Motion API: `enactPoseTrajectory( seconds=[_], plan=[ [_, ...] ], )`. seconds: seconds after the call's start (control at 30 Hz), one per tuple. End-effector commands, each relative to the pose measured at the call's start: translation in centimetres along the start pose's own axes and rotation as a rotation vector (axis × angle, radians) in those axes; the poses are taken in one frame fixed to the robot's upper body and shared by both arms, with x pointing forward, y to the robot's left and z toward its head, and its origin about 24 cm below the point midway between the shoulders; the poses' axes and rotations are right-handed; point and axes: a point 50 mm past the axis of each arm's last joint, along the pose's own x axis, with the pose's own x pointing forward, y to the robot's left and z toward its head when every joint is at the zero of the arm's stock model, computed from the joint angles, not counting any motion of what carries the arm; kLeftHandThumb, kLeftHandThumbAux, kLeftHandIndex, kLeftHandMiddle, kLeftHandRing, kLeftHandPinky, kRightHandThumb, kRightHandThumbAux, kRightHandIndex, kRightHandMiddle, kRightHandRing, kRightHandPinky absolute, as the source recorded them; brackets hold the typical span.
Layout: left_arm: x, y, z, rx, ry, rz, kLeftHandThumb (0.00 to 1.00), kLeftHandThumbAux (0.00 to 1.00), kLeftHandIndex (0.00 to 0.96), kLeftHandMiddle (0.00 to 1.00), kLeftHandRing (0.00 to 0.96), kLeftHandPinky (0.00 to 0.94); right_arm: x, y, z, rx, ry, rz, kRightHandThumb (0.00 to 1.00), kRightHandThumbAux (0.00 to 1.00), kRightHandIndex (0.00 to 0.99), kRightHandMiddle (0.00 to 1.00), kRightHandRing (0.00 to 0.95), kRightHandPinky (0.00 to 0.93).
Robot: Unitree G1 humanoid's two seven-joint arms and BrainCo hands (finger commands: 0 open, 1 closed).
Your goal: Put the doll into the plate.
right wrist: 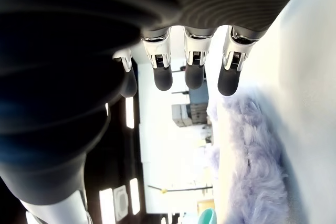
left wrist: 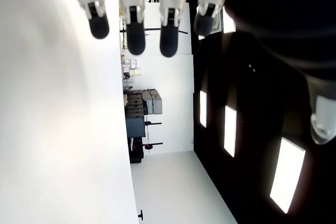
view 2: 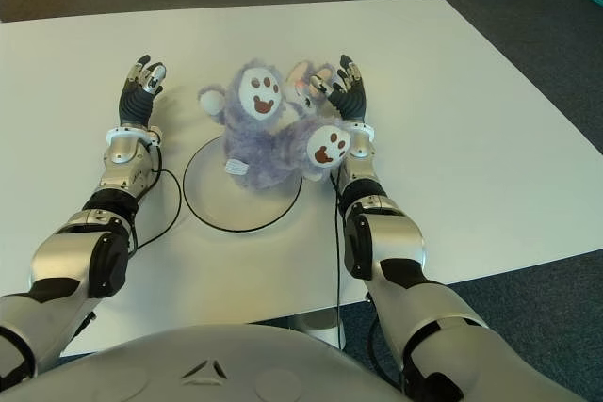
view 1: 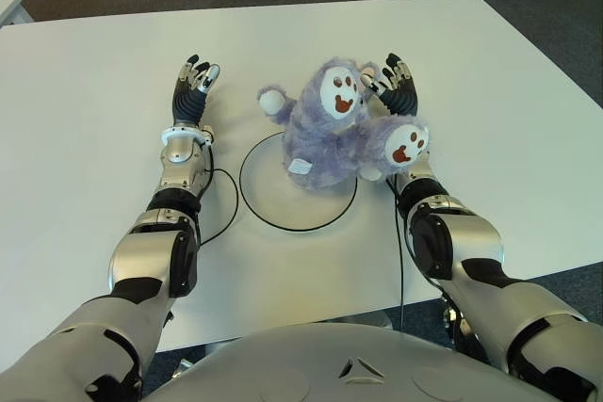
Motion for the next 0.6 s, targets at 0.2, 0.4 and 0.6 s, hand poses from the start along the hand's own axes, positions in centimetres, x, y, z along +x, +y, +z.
enactPoseTrajectory(
  seconds=[0.2, 0.4, 0.6],
  plan=[
    [-2.37, 0.31, -4.18, -0.002, 0.183, 0.017, 0.0, 0.441, 0.034, 0.158, 0.131, 0.082, -3.1, -0.62, -5.2, 0.002, 0.217, -0.029, 0.126, 0.787, 0.103, 0.057, 0.053, 0.103],
    [-2.39, 0.31, -4.18, -0.003, 0.182, 0.019, 0.0, 0.446, 0.039, 0.163, 0.132, 0.066, -3.1, -0.61, -5.19, 0.0, 0.216, -0.027, 0.124, 0.787, 0.104, 0.058, 0.055, 0.105],
    [-2.33, 0.39, -4.14, -0.001, 0.182, 0.02, 0.0, 0.447, 0.035, 0.163, 0.131, 0.07, -3.05, -0.51, -5.17, 0.0, 0.219, -0.023, 0.125, 0.789, 0.101, 0.058, 0.056, 0.103]
  ],
)
